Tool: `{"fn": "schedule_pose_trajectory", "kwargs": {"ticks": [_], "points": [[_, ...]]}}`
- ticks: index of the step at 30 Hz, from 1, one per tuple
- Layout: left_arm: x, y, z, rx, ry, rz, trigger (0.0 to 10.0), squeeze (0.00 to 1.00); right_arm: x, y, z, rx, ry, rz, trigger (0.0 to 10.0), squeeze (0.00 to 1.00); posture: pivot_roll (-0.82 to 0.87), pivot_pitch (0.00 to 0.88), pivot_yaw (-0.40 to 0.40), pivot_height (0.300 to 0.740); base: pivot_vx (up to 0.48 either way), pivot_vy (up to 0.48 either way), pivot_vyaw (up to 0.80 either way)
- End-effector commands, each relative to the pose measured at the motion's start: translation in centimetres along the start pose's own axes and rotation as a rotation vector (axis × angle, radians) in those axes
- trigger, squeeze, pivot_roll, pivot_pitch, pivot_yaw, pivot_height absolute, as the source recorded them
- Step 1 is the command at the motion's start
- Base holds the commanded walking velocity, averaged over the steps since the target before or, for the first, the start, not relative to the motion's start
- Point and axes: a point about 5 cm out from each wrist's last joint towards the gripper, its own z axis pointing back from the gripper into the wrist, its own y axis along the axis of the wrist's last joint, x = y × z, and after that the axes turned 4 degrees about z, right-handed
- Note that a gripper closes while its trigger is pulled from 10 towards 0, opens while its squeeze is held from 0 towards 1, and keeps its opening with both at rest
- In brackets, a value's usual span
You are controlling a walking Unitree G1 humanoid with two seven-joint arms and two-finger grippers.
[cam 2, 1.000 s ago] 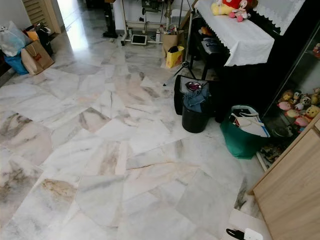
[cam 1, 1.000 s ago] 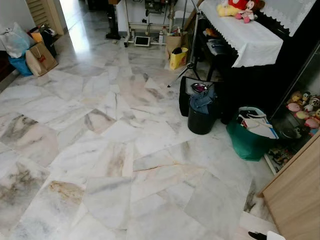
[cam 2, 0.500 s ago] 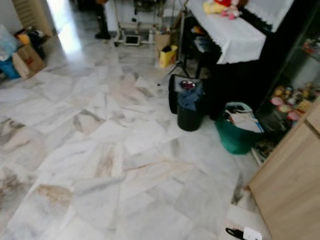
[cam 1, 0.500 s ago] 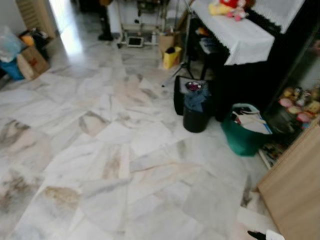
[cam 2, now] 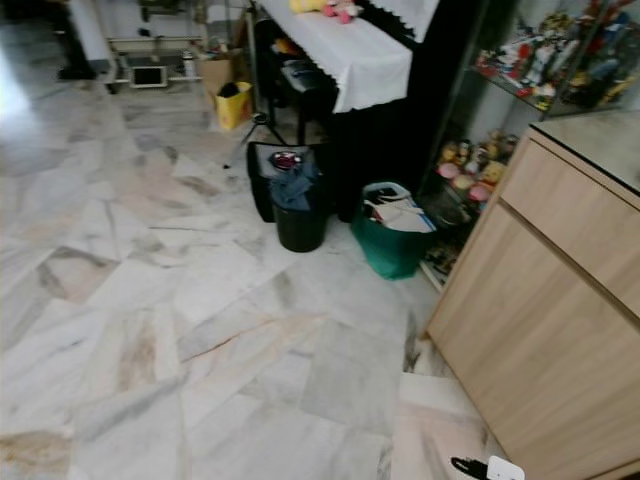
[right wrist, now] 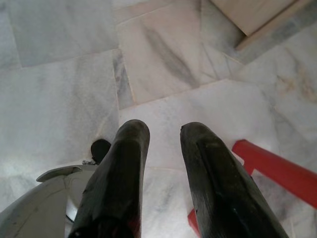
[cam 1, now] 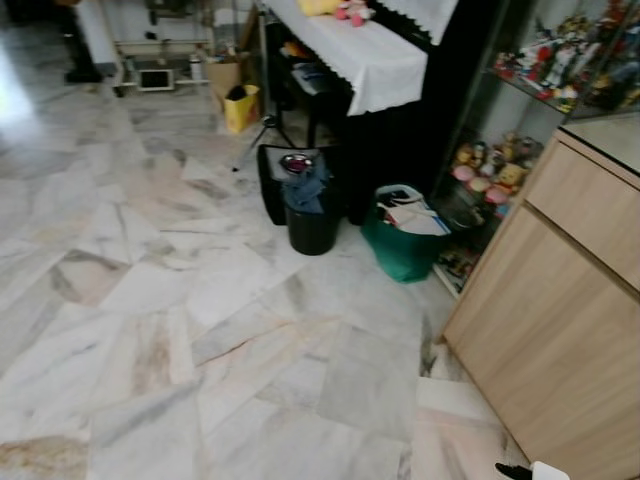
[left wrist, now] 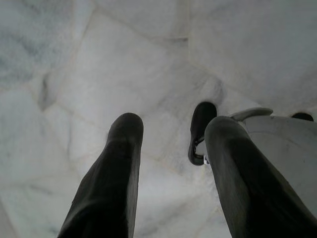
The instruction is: Hang keys on a hook
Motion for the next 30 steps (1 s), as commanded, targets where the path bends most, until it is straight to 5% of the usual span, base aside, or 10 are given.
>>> {"fn": "schedule_pose_trajectory", "kwargs": {"ticks": [1, 20, 30], "points": [[0.2, -0.4, 0.0, -0.009, -0.002, 0.015, 10.0, 0.0, 0.4, 0.0, 0.1, -0.003, -0.008, 0.007, 10.0, 0.0, 0.07, 0.0, -0.06, 0.74, 0.0, 0.0, -0.78], [-0.1, 0.9, -0.2, 0.007, 0.006, 0.076, 10.0, 0.0, 0.2, 0.3, 0.0, 0.004, -0.001, -0.004, 10.0, 0.0, 0.07, 0.0, -0.063, 0.74, 0.0, 0.025, -0.78], [0.4, 0.4, -0.1, -0.002, -0.006, 0.044, 10.0, 0.0, 0.1, -0.5, 0.1, -0.007, -0.008, -0.016, 10.0, 0.0, 0.06, 0.0, -0.066, 0.74, 0.0, 0.13, -0.78]]}}
